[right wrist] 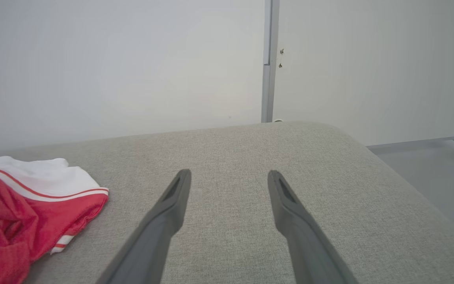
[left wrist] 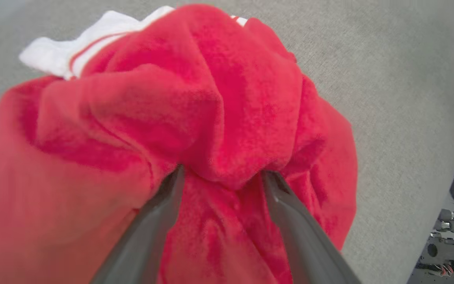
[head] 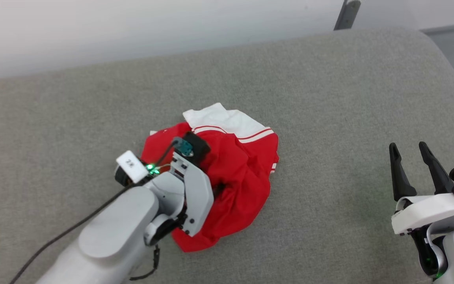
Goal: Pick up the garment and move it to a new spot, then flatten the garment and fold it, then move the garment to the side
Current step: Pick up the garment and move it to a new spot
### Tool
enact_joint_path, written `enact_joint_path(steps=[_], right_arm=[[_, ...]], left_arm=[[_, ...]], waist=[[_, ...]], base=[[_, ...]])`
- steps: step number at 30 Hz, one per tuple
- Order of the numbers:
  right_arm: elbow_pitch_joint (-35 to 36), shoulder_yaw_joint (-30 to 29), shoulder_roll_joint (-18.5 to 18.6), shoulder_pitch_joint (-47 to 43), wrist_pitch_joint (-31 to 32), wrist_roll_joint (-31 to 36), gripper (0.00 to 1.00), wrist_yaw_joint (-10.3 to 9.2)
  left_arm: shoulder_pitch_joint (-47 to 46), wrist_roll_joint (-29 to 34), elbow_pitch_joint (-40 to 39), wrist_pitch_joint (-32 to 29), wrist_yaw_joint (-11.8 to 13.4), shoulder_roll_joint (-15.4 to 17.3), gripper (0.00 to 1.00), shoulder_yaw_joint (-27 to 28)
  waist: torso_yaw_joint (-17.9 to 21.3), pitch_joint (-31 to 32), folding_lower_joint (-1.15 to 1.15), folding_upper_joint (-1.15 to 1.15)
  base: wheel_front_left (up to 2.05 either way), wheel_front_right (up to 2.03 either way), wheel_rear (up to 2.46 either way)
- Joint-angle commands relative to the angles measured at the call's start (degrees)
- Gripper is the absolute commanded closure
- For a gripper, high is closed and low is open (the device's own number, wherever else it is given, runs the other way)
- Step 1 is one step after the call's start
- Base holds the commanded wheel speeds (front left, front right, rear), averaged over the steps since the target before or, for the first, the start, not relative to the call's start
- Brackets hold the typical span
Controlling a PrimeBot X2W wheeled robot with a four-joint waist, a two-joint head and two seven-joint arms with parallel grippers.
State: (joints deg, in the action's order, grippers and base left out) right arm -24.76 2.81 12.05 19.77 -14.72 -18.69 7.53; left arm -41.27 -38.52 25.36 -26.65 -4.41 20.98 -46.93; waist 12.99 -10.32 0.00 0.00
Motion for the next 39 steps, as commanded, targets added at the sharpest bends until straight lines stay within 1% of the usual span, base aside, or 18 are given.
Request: enact_joint_path(steps=[1, 4, 10, 19, 22, 27, 30, 34, 39], right_arm=[[-0.1, 0.39, 0.45, -0.89, -0.27, -0.22, 0.0, -0.08], [-0.15, 0.67, 0.96, -1.46, -0.19, -0.41, 0.0, -0.08], [-0.13, 0.96, 1.51, -2.72, 0.1, -0.58, 0.0, -0.08], [-0.18, 0.73, 2.01, -5.23, 0.58, -0.81, 0.0, -0.08], [0.08, 0.42, 2.15, -6.14, 0.73, -0.81, 0.0, -0.08], [0.29, 0.3, 2.48, -7.06, 0.77, -0.76, 0.0, -0.08], [0.32, 0.08, 2.46, -7.53, 0.77, -0.5, 0.0, -0.08], [0.25, -0.08, 2.57, -7.96, 0.67, -0.41, 0.0, -0.08], [0.37, -0.59, 2.82, -8.76, 0.5, -0.66, 0.0, -0.08]], left_arm=[[0.49, -0.09, -0.98, 1.29, -0.47, 1.05, 0.0, 0.49], [1.44, -0.56, -2.72, 3.6, -0.24, 2.51, 0.0, 1.75], [3.95, -0.53, -6.54, 9.94, 1.29, 5.54, 0.0, 4.81], [13.08, -1.25, -11.81, 25.92, 6.28, 11.55, 0.0, 12.92], [17.1, -1.9, -13.43, 29.72, 7.99, 13.12, 0.0, 14.84], [23.32, -3.52, -15.33, 35.73, 10.7, 14.71, 0.0, 18.68], [26.6, -5.16, -15.83, 38.55, 11.79, 15.25, 0.0, 21.28], [30.84, -6.86, -16.19, 40.51, 12.19, 15.59, 0.0, 24.23], [35.43, -8.55, -16.03, 41.51, 10.92, 15.27, 0.0, 27.64]], waist=[[-1.35, 2.34, 0.0, 0.0], [-2.3, 3.98, 0.0, 0.0], [-4.26, 6.49, 0.0, 0.0], [-7.45, 10.11, 0.0, 0.0], [-8.66, 10.8, 0.0, 0.0], [-10.47, 11.68, 0.0, 0.0], [-11.4, 12.07, 0.0, 0.0], [-12.55, 12.53, 0.0, 0.0], [-13.81, 12.72, 0.0, 0.0]], base=[[0.0, 0.0, 0.0], [0.0, 0.0, 0.0], [0.0, 0.0, 0.0], [0.0, 0.0, 0.0], [0.0, 0.0, 0.0], [0.0, 0.0, 0.0], [0.0, 0.0, 0.0], [0.0, 0.0, 0.0], [0.0, 0.0, 0.0]])
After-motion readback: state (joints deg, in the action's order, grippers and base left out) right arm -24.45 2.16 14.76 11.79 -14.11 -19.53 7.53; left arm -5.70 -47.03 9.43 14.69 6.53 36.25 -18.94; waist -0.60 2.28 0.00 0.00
